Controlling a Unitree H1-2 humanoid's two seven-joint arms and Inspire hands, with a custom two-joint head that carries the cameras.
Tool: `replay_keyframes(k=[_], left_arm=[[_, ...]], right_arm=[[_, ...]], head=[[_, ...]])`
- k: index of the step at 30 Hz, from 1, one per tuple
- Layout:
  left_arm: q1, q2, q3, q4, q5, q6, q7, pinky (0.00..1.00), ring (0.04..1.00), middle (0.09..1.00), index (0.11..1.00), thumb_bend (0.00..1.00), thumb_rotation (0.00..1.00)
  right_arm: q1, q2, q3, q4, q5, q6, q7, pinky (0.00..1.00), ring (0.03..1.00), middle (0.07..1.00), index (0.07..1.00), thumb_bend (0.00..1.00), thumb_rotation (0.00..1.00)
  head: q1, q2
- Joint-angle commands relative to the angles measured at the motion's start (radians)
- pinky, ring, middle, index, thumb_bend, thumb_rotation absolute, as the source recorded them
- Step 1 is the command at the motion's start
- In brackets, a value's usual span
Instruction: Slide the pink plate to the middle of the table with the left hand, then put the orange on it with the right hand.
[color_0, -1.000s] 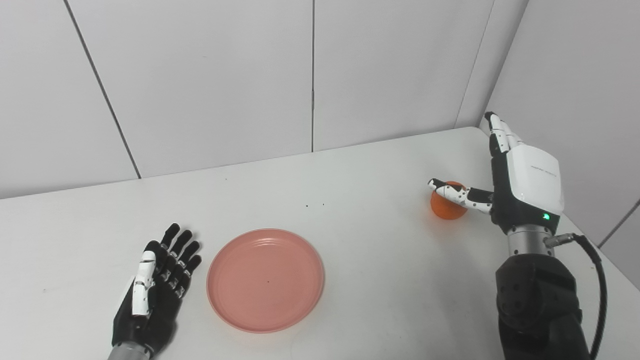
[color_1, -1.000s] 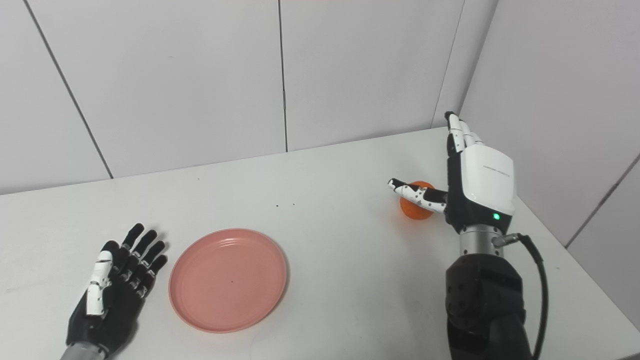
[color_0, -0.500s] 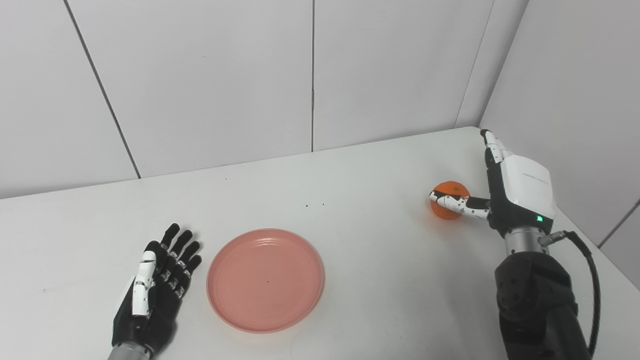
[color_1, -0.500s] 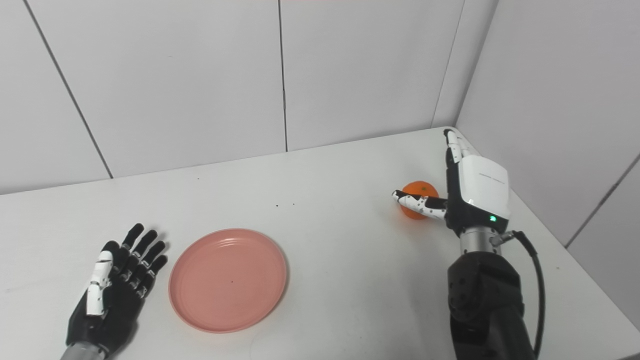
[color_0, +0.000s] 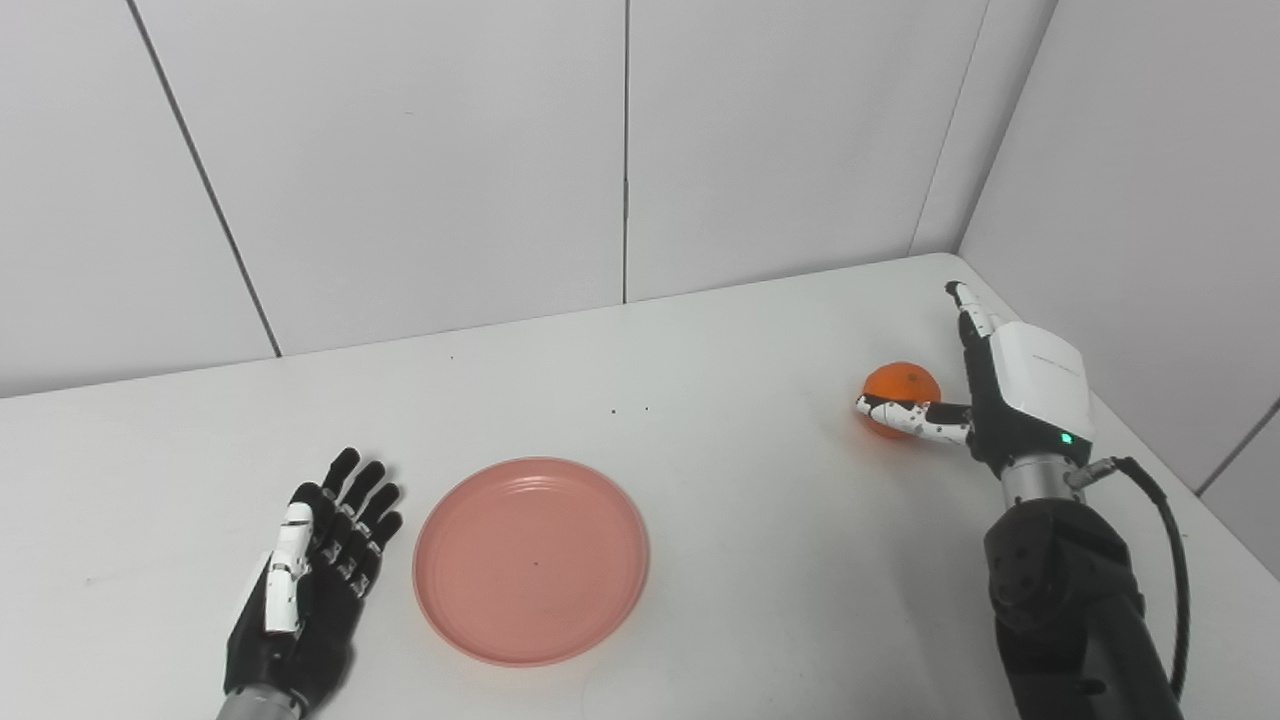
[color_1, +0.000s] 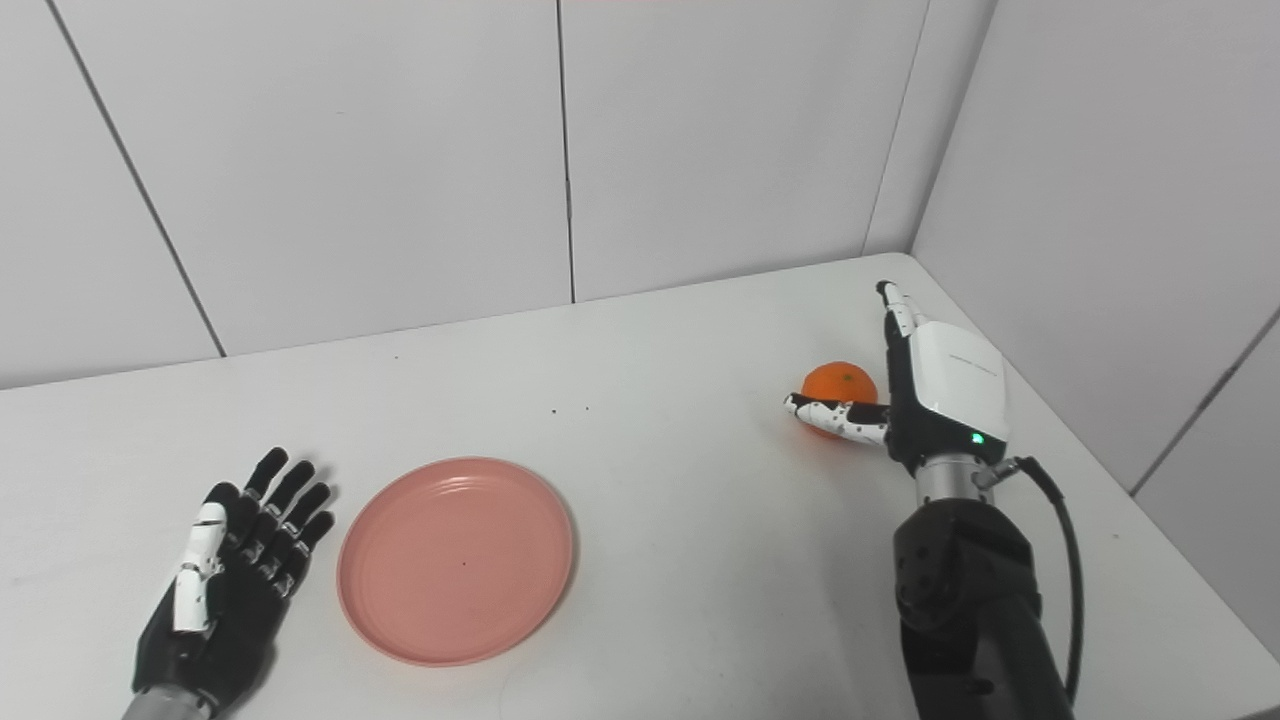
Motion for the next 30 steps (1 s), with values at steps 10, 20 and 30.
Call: replay_keyframes(k=[10,20,30], left_arm=[[0.004,0.005,-0.005,-0.001,0.015,0.022,0.017,0.98,0.961,0.967,0.962,0.33,1.0],[0.007,0.006,-0.007,-0.012,0.014,0.031,0.021,0.98,0.963,0.968,0.964,0.33,1.0],[0.013,0.013,-0.01,-0.017,0.014,0.034,0.019,0.99,0.968,0.974,0.971,0.32,1.0]], right_arm=[[-0.052,-0.056,0.014,0.059,0.051,0.0,-0.065,0.73,0.854,0.891,0.915,0.96,0.54],[-0.082,-0.078,0.03,0.107,0.075,0.016,-0.052,0.74,0.852,0.896,0.917,0.95,0.53],[-0.094,-0.084,0.03,0.158,0.107,0.016,-0.075,0.74,0.85,0.896,0.913,0.94,0.5]], head=[[0.004,-0.001],[0.017,-0.008],[0.022,-0.018]])
